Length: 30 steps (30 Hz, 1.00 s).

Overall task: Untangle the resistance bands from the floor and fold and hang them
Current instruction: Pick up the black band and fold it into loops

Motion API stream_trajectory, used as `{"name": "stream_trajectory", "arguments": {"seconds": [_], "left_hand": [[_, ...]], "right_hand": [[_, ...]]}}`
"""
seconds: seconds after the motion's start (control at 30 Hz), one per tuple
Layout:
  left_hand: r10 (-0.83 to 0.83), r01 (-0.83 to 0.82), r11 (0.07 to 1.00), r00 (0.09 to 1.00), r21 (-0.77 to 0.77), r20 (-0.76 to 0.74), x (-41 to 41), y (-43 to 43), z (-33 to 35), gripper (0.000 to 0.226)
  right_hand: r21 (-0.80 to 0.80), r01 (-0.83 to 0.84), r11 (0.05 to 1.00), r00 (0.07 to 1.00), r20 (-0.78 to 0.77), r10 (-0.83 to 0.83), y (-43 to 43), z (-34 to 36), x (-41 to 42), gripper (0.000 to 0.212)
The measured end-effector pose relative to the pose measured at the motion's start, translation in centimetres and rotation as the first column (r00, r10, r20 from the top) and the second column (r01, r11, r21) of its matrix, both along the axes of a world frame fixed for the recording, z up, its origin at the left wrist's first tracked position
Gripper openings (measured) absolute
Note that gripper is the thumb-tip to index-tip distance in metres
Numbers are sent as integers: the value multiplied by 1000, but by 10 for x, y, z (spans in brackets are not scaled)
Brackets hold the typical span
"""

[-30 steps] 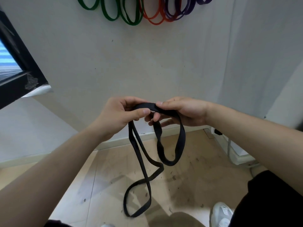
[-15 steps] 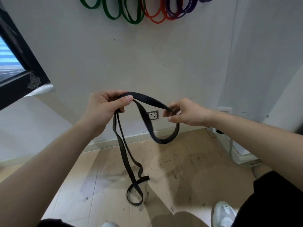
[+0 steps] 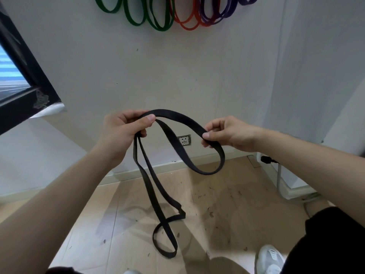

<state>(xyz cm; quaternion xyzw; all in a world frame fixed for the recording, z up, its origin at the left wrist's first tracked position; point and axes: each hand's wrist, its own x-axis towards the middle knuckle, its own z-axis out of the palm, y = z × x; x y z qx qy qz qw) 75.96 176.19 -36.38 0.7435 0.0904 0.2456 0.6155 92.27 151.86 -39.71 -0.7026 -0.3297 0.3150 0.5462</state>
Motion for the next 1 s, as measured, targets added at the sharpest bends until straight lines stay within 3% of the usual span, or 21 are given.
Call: {"name": "stream_trajectory", "arguments": {"seconds": [0.17,0.27,0.4,0.73,0.9,1.0], "left_hand": [[-117,117,993,993,-13,-13,-2,-5,2,30],[-204,205,979,978,15,-53,-3,-12,1,36],[-251,253,967,966,15,-63,-2,-18,-2,32],[-138,139,990,990,-37,34,-5,-5,3,27],[-14,20,997,997,-77,82,-3,3,3,17],[1,4,998,996,-58,87,-2,-1,1,15]], "right_hand": [[-86,-73,994,993,91,80,7,-2,-7,30],[28,-139,990,990,-34,140,17,5,-19,39],[166,-181,969,975,-97,199,30,11,-31,19],[24,-187,982,979,-82,189,25,0,-18,16],[-149,-87,985,983,150,109,16,-9,-9,13],[-248,33,968,928,368,63,20,-12,-10,13]]}}
